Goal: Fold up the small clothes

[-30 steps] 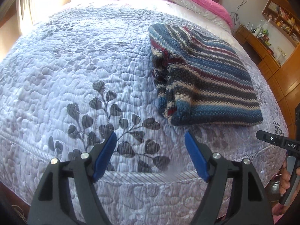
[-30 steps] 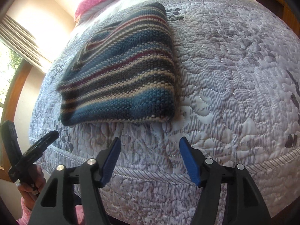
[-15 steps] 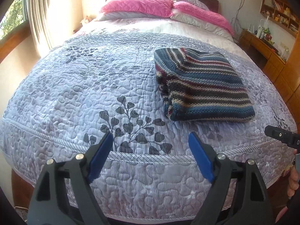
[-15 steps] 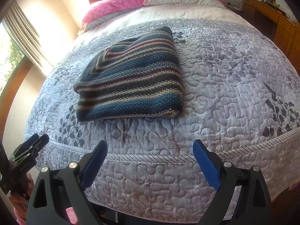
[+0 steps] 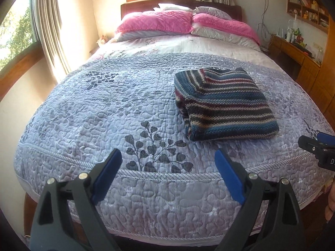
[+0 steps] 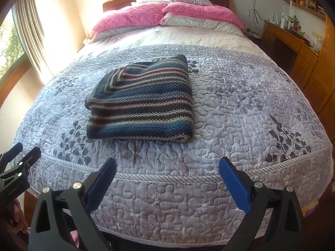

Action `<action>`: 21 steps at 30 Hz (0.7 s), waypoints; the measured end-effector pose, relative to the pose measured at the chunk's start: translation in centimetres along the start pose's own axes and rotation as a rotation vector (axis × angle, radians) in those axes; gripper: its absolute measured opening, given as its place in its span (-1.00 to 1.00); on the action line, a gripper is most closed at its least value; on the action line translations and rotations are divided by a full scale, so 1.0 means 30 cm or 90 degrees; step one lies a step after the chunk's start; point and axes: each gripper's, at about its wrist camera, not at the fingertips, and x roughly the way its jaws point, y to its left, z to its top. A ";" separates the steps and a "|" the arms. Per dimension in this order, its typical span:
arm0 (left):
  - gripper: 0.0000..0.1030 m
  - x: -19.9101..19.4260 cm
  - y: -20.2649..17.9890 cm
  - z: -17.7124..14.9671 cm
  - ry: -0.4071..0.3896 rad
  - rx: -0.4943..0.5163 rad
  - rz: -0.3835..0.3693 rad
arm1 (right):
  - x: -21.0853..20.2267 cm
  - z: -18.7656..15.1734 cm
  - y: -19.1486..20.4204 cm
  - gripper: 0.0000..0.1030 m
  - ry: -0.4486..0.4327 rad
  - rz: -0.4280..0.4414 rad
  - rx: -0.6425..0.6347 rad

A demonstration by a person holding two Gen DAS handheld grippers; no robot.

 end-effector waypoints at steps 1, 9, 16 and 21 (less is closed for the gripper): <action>0.75 -0.007 -0.002 0.000 -0.003 0.001 0.003 | -0.005 0.000 0.005 0.91 0.000 -0.002 -0.003; 0.75 -0.029 -0.006 -0.004 -0.007 -0.001 0.018 | -0.042 -0.012 0.034 0.91 -0.013 -0.022 -0.005; 0.75 -0.033 -0.010 -0.008 -0.007 0.002 0.021 | -0.039 -0.014 0.036 0.91 -0.005 -0.019 0.000; 0.75 -0.029 -0.005 -0.009 -0.004 0.001 0.023 | -0.043 -0.017 0.036 0.91 -0.010 -0.004 0.004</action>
